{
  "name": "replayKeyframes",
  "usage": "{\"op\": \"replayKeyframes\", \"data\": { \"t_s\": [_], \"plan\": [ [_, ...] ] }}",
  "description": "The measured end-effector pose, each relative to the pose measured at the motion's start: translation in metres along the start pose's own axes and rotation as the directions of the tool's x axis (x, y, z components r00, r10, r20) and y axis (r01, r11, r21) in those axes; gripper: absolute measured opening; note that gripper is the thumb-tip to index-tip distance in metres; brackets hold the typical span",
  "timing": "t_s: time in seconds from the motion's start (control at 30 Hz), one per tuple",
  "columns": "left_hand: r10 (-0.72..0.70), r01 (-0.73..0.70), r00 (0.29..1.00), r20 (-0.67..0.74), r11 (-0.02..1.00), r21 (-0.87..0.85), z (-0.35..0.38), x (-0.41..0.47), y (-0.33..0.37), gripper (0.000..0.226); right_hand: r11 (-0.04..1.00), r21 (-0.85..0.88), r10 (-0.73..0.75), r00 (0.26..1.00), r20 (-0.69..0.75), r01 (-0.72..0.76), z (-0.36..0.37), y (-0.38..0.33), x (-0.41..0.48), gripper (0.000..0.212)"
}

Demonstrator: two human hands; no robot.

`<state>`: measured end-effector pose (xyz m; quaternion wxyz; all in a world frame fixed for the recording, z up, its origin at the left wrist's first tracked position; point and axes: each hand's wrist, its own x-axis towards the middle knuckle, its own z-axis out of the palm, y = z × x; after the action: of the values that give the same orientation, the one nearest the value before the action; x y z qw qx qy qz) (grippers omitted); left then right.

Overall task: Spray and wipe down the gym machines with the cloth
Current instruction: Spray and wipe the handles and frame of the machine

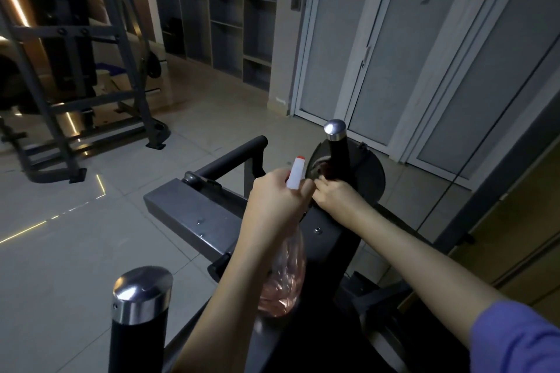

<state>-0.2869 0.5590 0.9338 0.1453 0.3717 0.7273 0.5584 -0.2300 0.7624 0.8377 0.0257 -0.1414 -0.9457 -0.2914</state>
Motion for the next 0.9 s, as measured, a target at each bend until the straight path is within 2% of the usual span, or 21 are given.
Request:
{"op": "replayKeyframes", "data": {
  "t_s": [0.07,0.17,0.27,0.33,0.4,0.47,0.53,0.6,0.63,0.67,0.7,0.73,0.8,0.83,0.9],
  "plan": [
    [-0.002,0.002,1.000,-0.006,1.000,-0.014,0.000,0.000,0.000,0.039,0.985,0.170,0.031,0.999,0.005,-0.032,0.007,-0.003,0.000,0.021],
    [-0.027,0.027,1.000,0.012,0.999,-0.043,0.000,0.002,-0.003,0.033,0.936,0.342,0.071,0.996,0.051,-0.084,0.002,-0.007,0.003,0.008],
    [-0.062,0.066,0.997,0.050,0.995,-0.081,0.000,0.004,-0.004,0.024,0.827,0.526,0.170,0.980,0.100,-0.197,-0.004,-0.007,-0.002,0.018],
    [-0.072,0.077,0.996,0.054,0.992,-0.096,-0.001,0.003,-0.002,0.018,0.669,0.680,0.272,0.950,0.152,-0.300,-0.017,-0.007,-0.010,0.022],
    [-0.047,0.051,0.998,0.051,0.997,-0.066,0.000,0.001,-0.002,0.029,0.426,0.825,0.382,0.900,0.209,-0.372,-0.028,-0.009,-0.024,0.023],
    [-0.031,0.033,0.999,0.037,0.998,-0.052,0.001,0.000,-0.003,0.030,0.217,0.880,0.577,0.782,0.233,-0.423,-0.034,-0.014,-0.040,0.023],
    [-0.047,0.050,0.998,0.037,0.997,-0.066,0.001,0.001,-0.003,0.030,-0.035,0.898,0.757,0.574,0.311,-0.439,-0.041,-0.019,-0.055,0.025],
    [-0.055,0.057,0.998,0.042,0.997,-0.061,0.001,0.002,-0.003,0.035,-0.288,0.876,0.828,0.360,0.431,-0.387,-0.050,-0.012,-0.060,0.036],
    [-0.053,0.056,0.998,0.043,0.997,-0.053,0.002,0.003,-0.003,0.038,-0.384,0.855,0.829,0.277,0.486,-0.349,-0.054,-0.004,-0.059,0.045],
    [-0.047,0.049,0.998,0.045,0.998,-0.042,0.003,0.003,-0.003,0.038,-0.463,0.836,0.814,0.232,0.532,-0.294,-0.053,0.005,-0.055,0.053],
    [-0.048,0.049,0.998,0.048,0.998,-0.028,0.004,0.003,-0.003,0.038,-0.520,0.822,0.790,0.235,0.566,-0.232,-0.050,0.012,-0.049,0.057],
    [-0.046,0.047,0.998,0.050,0.999,-0.014,0.004,0.004,-0.004,0.038,-0.560,0.809,0.759,0.281,0.587,-0.177,-0.047,0.016,-0.042,0.059],
    [-0.039,0.038,0.997,0.067,0.999,0.019,0.003,0.005,-0.006,0.037,-0.586,0.784,0.676,0.411,0.611,-0.202,-0.038,0.010,-0.029,0.054],
    [-0.033,0.029,0.996,0.081,0.999,0.043,0.004,0.008,-0.006,0.033,-0.571,0.782,0.659,0.428,0.619,-0.251,-0.033,0.005,-0.024,0.049],
    [-0.029,0.023,0.995,0.096,0.998,0.061,0.003,0.009,-0.005,0.027,-0.533,0.784,0.675,0.399,0.621,-0.318,-0.026,-0.001,-0.021,0.043]
  ]
}}
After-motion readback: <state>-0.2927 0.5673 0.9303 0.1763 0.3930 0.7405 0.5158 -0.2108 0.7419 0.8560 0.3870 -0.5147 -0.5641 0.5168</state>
